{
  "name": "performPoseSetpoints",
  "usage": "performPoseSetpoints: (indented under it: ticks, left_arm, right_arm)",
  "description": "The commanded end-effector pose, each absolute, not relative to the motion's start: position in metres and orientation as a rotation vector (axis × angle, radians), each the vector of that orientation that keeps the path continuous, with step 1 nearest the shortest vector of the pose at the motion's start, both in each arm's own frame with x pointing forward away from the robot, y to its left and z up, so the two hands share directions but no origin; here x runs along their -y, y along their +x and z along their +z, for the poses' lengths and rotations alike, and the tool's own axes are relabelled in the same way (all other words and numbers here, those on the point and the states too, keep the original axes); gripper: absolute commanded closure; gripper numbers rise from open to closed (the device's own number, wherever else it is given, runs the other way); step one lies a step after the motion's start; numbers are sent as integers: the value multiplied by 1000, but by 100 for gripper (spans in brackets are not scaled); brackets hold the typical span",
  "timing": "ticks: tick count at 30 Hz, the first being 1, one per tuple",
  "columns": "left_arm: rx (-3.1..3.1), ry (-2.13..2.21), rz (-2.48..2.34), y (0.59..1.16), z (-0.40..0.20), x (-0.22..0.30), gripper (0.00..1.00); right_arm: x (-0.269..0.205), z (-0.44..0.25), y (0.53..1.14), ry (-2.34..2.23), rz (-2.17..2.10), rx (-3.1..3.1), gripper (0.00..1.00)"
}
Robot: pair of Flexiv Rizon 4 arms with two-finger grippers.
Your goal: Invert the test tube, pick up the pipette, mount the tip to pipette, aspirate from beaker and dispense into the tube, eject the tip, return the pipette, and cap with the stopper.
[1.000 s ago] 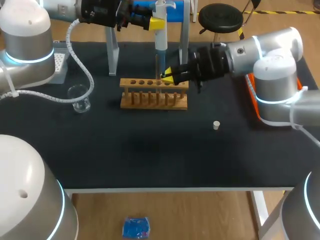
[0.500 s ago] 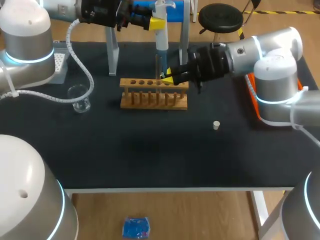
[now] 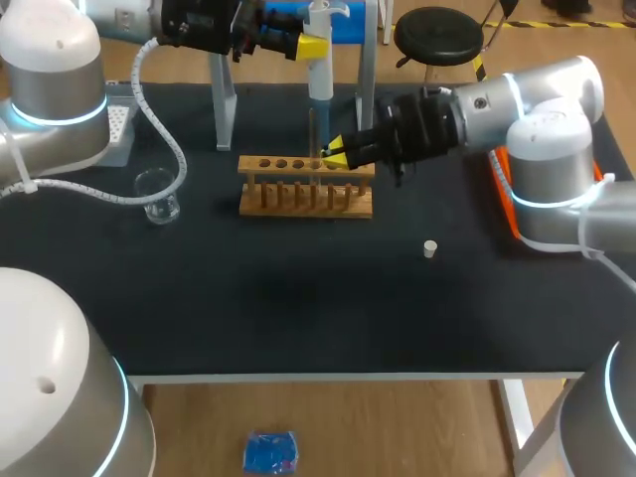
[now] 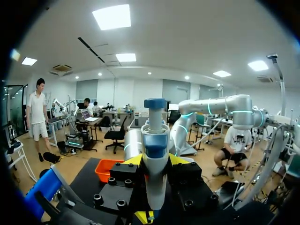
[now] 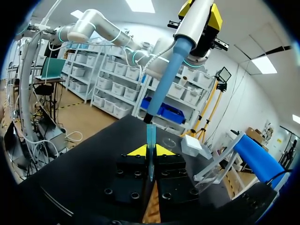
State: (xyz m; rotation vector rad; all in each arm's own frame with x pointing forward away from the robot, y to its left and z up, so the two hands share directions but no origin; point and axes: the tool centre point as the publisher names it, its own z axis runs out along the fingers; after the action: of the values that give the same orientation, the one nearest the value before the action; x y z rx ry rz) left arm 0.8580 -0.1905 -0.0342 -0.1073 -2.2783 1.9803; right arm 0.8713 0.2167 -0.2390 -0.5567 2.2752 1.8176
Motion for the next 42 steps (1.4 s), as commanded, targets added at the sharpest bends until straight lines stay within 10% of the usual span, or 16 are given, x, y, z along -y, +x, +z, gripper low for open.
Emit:
performPoseSetpoints:
  ticks: [1,42]
  left_arm:
    - [2277,-110,1982,858,-34,190,100]
    - [2277,-110,1982,858,-34,190,100]
  right_arm:
    - [-216,-237,869,-560,1818,-2271,100]
    - [-220,-221,843,-228,2289,-2248,100]
